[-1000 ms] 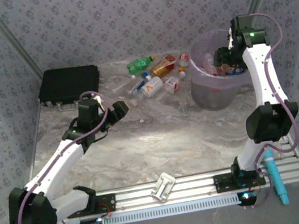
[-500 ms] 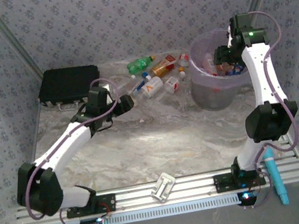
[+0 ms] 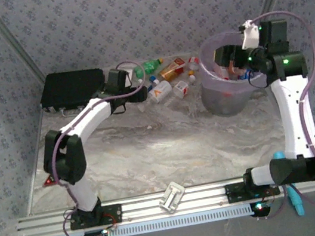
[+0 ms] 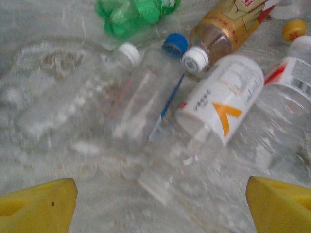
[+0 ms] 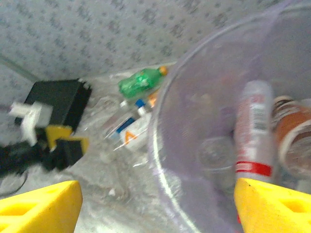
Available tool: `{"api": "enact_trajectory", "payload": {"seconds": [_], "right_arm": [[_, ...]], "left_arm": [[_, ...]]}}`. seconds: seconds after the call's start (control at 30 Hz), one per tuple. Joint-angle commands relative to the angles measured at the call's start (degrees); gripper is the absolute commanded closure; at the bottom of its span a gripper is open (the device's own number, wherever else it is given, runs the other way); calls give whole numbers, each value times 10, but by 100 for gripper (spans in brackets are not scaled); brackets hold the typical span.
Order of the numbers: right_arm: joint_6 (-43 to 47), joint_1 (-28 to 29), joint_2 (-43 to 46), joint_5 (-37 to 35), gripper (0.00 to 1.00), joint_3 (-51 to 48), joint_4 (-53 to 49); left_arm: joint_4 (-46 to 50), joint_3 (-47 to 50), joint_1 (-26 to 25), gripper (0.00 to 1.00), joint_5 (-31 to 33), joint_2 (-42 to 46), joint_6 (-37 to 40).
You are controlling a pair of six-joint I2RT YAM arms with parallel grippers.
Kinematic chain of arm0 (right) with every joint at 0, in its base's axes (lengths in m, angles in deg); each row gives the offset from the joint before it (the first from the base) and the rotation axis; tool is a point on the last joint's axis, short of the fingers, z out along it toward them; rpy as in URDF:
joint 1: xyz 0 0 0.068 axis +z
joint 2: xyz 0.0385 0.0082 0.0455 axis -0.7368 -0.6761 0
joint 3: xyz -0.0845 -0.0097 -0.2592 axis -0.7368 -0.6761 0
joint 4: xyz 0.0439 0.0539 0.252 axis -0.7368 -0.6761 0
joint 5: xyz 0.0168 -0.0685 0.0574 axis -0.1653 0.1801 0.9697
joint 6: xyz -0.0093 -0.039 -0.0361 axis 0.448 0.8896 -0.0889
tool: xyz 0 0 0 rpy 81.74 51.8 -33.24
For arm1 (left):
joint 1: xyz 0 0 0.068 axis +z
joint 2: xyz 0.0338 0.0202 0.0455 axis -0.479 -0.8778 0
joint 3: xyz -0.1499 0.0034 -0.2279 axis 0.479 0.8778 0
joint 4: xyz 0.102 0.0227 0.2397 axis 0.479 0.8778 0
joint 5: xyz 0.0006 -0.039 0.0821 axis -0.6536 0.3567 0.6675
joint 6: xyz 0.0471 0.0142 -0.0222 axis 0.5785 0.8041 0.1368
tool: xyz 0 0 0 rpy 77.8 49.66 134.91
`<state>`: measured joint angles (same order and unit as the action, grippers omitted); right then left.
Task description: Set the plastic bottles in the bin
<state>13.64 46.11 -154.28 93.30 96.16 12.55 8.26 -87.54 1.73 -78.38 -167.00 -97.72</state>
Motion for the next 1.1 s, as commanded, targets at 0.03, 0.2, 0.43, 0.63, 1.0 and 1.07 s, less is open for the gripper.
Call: {"api": "enact_trajectory", "payload": {"seconds": [0.03,0.2,0.43,0.63,1.0,1.07], "right_arm": [[-16,17,29,30,18,-51,12],[-15,26,64,27,18,-96,0],[-3,26,84,3,19,-124,-14],[0,26,84,6,19,-132,-9],[3,22,87,4,19,-135,-11],[3,21,87,5,20,-135,-11]], "left_arm": [[57,-84,23,10,30,-72,45],[80,-175,54,5,24,-151,44],[99,-217,90,11,-22,-199,14],[126,-228,106,20,-53,-220,7],[115,-188,106,20,-104,-221,19],[114,-177,106,20,-111,-218,17]]}}
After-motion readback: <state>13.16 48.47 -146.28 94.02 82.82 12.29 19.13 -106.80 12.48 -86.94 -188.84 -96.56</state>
